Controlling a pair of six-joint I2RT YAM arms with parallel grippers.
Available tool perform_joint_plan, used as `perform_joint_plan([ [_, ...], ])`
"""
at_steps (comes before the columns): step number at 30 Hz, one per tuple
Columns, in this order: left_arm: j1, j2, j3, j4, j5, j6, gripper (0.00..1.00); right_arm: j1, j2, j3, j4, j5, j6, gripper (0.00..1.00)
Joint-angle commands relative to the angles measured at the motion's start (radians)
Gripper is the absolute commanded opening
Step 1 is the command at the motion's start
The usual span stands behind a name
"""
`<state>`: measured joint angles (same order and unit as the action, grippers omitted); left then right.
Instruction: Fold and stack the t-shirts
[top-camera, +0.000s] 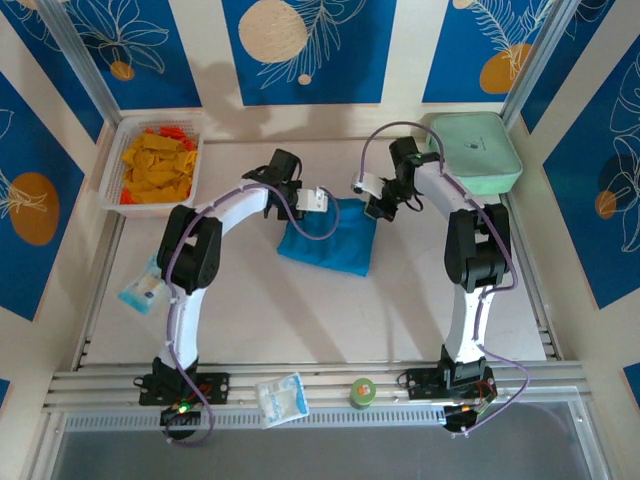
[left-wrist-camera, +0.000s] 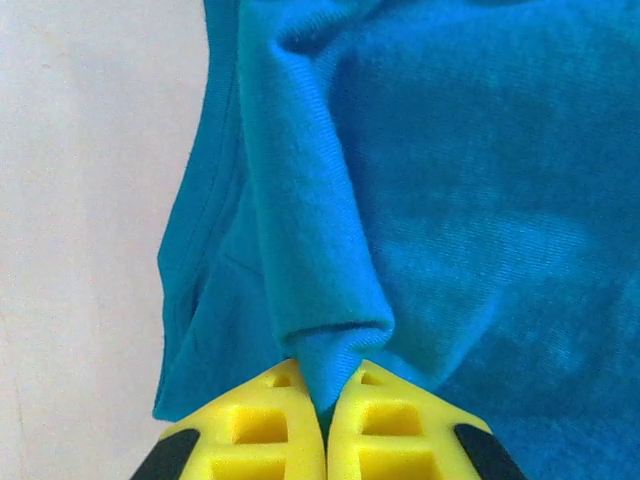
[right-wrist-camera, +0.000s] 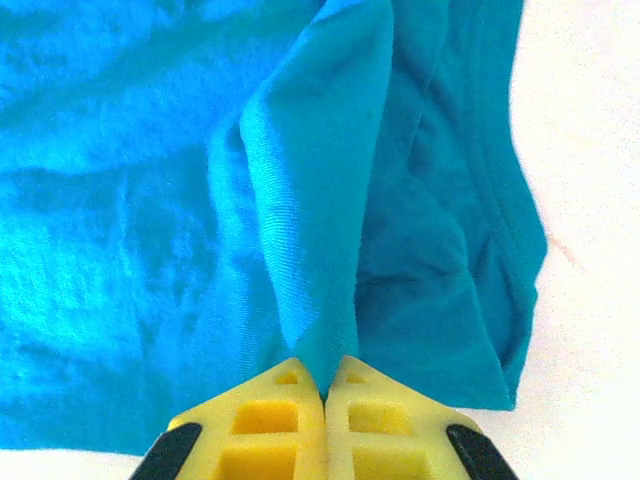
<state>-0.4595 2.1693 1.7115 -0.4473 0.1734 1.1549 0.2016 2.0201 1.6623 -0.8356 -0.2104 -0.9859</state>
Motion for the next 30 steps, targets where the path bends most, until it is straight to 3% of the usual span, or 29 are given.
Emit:
perform_joint_plan([
  [1,0.021,-0.019,0.008,0.073,0.034,-0.059,0.0,-0.001,0.066,0.057,-0.004,-0.005,0.032,0.0],
  [6,0.027,0.053,0.07,0.085,-0.032,-0.109,0.0,-0.005,0.134,0.059,0.054,0.076,0.106,0.02],
  [8,0.032,0.07,0.069,0.126,-0.076,-0.147,0.0,-0.008,0.141,0.041,0.143,0.102,0.167,0.13],
  [11,0.04,0.062,0.025,0.222,-0.143,-0.195,0.11,-0.01,0.131,0.018,0.27,0.115,0.253,0.32],
  [13,0.042,0.041,-0.021,0.298,-0.186,-0.214,0.14,-0.01,0.119,0.011,0.334,0.115,0.306,0.4],
  [17,0.042,0.001,-0.107,0.456,-0.273,-0.267,0.62,-0.012,0.079,0.011,0.411,0.117,0.426,0.56],
  [20,0.041,-0.017,-0.141,0.591,-0.385,-0.324,0.73,-0.013,0.014,-0.03,0.471,0.117,0.52,0.67],
  [22,0.042,-0.025,-0.127,0.631,-0.462,-0.367,0.8,-0.015,-0.044,-0.063,0.495,0.121,0.602,0.7],
  [26,0.043,-0.072,-0.095,0.647,-0.575,-0.46,0.95,-0.027,-0.155,-0.074,0.429,0.142,0.805,0.68],
  [30,0.044,-0.166,-0.106,0.637,-0.656,-0.575,0.99,-0.039,-0.244,-0.045,0.281,0.185,1.013,0.67],
])
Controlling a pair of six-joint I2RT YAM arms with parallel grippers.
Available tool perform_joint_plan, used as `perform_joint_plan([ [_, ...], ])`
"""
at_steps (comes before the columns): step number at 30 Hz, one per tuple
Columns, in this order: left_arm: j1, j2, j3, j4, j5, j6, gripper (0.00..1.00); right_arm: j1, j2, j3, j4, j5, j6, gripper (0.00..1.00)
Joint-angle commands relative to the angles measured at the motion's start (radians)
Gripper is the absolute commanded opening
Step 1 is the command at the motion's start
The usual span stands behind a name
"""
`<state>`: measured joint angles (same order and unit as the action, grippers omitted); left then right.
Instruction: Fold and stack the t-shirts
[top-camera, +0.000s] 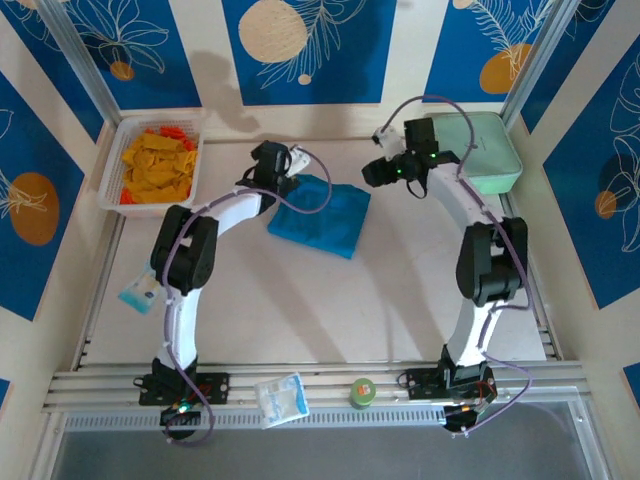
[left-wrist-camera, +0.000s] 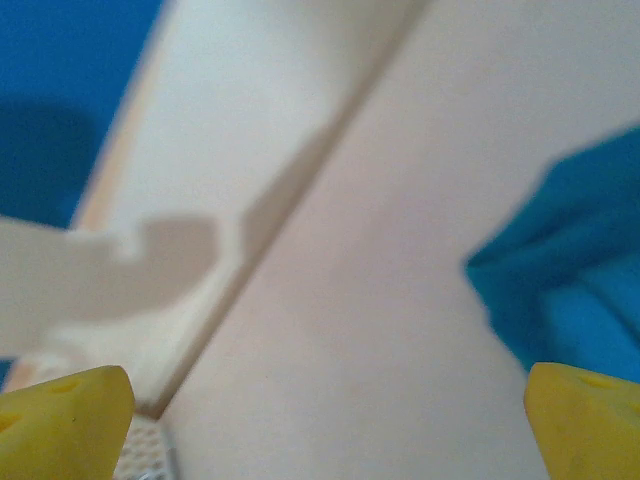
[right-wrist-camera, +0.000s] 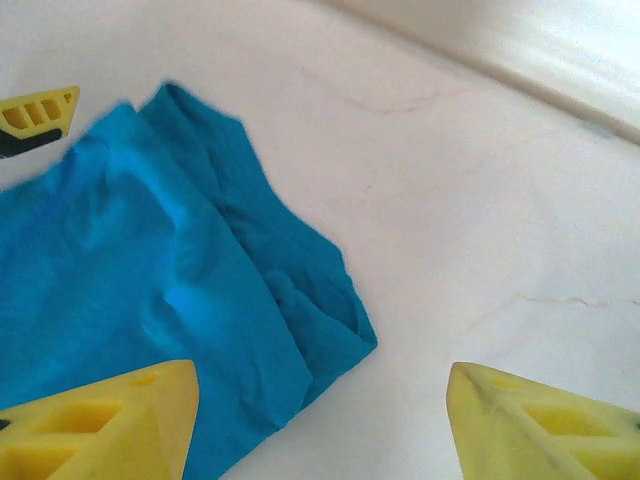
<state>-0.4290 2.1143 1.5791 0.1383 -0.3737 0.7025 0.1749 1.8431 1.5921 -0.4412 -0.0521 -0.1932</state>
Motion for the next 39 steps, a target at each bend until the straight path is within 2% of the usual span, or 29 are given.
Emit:
perform_joint_plan([
  [1,0.013,-0.142,0.021,0.027,-0.111,-0.152,0.99,-0.016,-0.092,0.028,-0.153,0.019,0.257,0.67],
  [6,0.013,-0.299,0.013,-0.166,-0.137,-0.311,0.99,-0.012,-0.25,-0.033,-0.264,0.001,0.347,0.63],
  [9,0.013,-0.417,-0.01,-0.311,-0.113,-0.432,0.99,-0.01,-0.386,-0.11,-0.287,0.013,0.383,0.62],
  [13,0.013,-0.573,-0.07,-0.484,-0.002,-0.59,1.0,-0.037,-0.551,-0.219,-0.289,-0.035,0.474,0.65],
  [15,0.013,-0.622,-0.096,-0.566,0.084,-0.642,0.99,-0.044,-0.567,-0.242,-0.328,-0.047,0.522,0.65],
  [19,0.012,-0.631,-0.125,-0.733,0.239,-0.73,1.0,-0.014,-0.515,-0.287,-0.367,-0.063,0.6,0.6],
  [23,0.009,-0.538,-0.127,-0.851,0.312,-0.788,0.99,0.031,-0.417,-0.349,-0.308,-0.042,0.683,0.59],
  [29,0.003,-0.386,-0.149,-0.787,0.335,-0.843,0.96,0.095,-0.195,-0.312,-0.261,0.038,0.746,0.59],
  [39,0.004,-0.064,0.046,-0.762,0.322,-0.851,0.84,0.176,0.14,-0.114,-0.267,0.092,0.791,0.6],
])
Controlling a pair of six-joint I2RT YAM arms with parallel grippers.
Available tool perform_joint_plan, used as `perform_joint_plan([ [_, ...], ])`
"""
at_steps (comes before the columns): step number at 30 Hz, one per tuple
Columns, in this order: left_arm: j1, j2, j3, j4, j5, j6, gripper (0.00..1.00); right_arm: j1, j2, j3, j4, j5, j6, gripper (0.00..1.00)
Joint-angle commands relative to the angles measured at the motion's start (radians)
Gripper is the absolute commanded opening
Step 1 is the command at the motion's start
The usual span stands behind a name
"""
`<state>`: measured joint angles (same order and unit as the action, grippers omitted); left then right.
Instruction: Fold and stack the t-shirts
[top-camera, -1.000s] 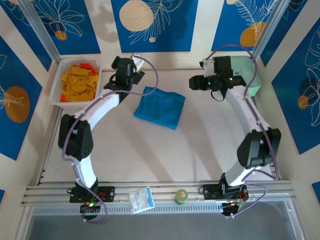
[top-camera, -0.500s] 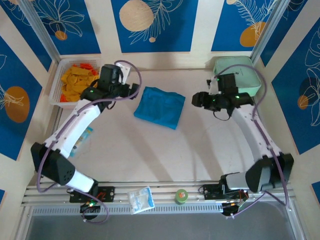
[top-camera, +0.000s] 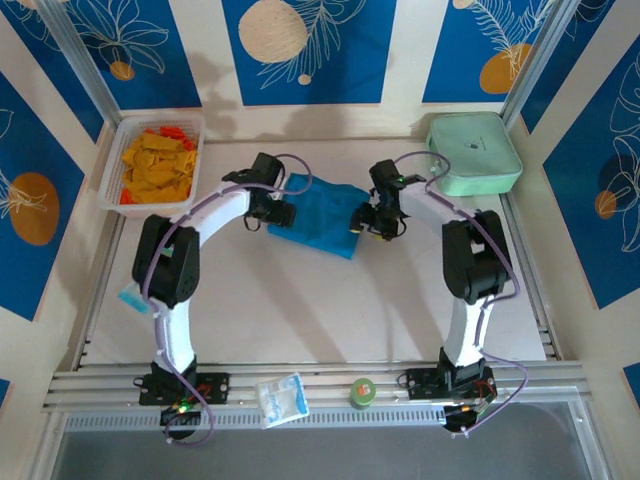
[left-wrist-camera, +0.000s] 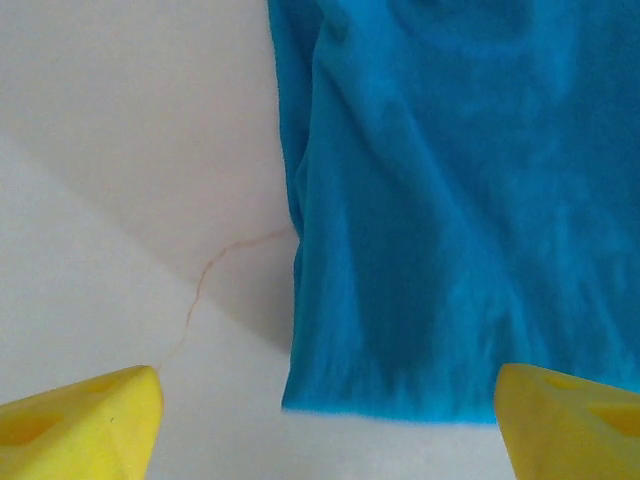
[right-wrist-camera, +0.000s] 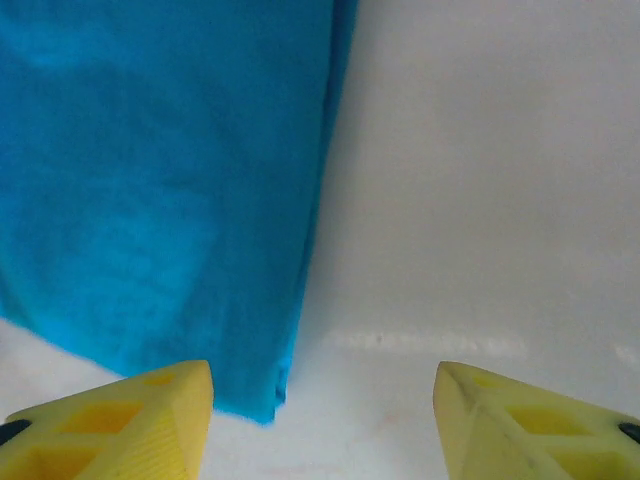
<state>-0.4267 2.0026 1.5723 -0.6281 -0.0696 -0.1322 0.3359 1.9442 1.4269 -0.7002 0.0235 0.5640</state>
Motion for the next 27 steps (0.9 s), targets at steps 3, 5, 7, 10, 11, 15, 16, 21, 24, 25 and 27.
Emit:
perform_joint_plan([
  [3,0.003,0.093,0.076,0.033,0.033,-0.023,0.83,0.029,0.095,0.1,-0.016,0.024,0.042,0.6],
  [5,0.003,0.113,0.082,0.053,0.05,-0.025,0.82,0.037,0.126,0.129,-0.026,0.031,0.043,0.6],
  [7,0.003,0.14,0.094,0.057,0.056,-0.024,0.79,0.043,0.154,0.151,-0.036,0.039,0.048,0.6],
  [10,0.005,0.175,0.1,0.062,0.061,-0.02,0.75,0.05,0.192,0.182,-0.048,0.05,0.048,0.54],
  [11,0.005,0.183,0.095,0.065,0.066,-0.017,0.72,0.052,0.203,0.194,-0.052,0.054,0.047,0.51],
  [15,0.005,0.194,0.044,0.096,0.093,-0.026,0.58,0.052,0.253,0.247,-0.085,0.068,0.032,0.31],
  [16,0.004,0.191,0.023,0.109,0.106,-0.031,0.54,0.052,0.263,0.259,-0.094,0.075,0.026,0.26],
  [21,-0.001,0.156,-0.083,0.17,0.163,-0.076,0.44,0.036,0.314,0.333,-0.13,0.096,-0.013,0.17],
  [24,-0.007,0.122,-0.152,0.213,0.185,-0.113,0.44,0.024,0.36,0.402,-0.15,0.103,-0.066,0.17],
  [25,-0.009,0.11,-0.173,0.227,0.19,-0.128,0.44,0.018,0.382,0.437,-0.167,0.109,-0.086,0.16],
  [27,-0.012,0.09,-0.205,0.253,0.195,-0.148,0.44,0.009,0.42,0.502,-0.199,0.125,-0.128,0.16],
])
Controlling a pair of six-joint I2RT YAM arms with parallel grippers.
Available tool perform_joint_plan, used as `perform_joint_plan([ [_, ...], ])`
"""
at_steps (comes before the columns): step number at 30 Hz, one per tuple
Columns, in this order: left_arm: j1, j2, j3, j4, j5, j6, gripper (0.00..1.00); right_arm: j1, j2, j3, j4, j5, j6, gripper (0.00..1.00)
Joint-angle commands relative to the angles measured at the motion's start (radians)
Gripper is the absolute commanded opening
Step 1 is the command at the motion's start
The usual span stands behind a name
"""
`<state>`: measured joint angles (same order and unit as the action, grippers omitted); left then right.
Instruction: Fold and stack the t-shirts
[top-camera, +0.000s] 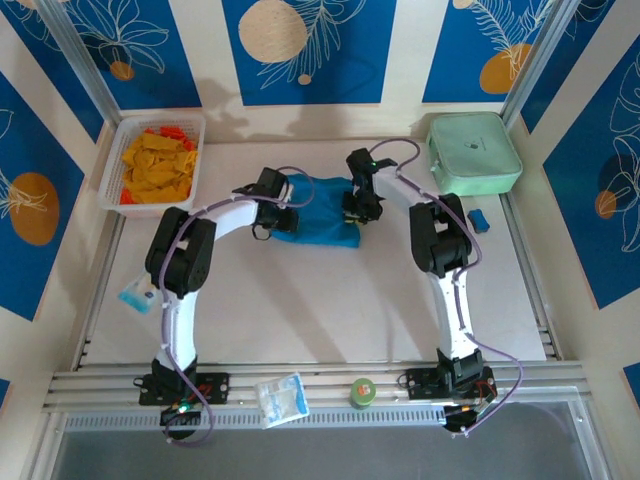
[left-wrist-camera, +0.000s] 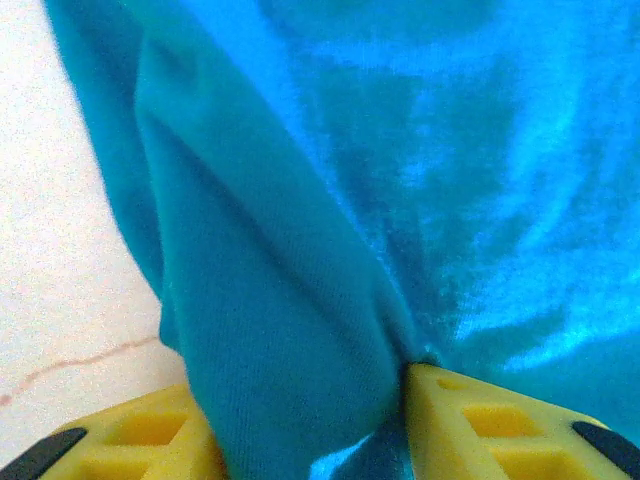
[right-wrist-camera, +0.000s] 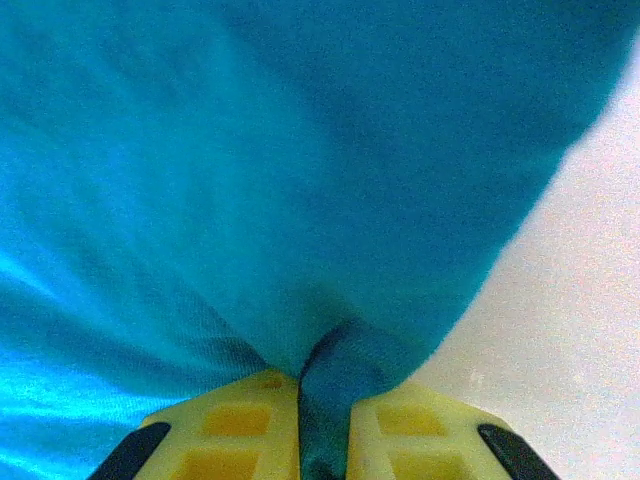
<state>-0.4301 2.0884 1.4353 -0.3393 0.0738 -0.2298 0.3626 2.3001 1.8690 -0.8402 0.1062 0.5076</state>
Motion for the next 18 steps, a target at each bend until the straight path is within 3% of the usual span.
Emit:
perform_joint_plan([
  [1,-0.01,-0.003,-0.078,-0.024,0.05,-0.055,0.44,-0.024,0.083,0.091,-0.077,0.053,-0.084,0.16],
  [6,-0.009,0.031,-0.007,-0.078,-0.043,-0.031,0.44,-0.047,0.102,0.14,-0.11,0.029,-0.103,0.18],
  [13,-0.002,0.043,0.136,-0.173,-0.126,0.009,0.55,-0.05,-0.018,0.063,-0.074,0.027,-0.116,0.52],
  [18,-0.013,-0.084,0.103,-0.181,-0.128,0.005,0.69,-0.066,-0.146,0.022,-0.077,0.029,-0.106,0.59],
])
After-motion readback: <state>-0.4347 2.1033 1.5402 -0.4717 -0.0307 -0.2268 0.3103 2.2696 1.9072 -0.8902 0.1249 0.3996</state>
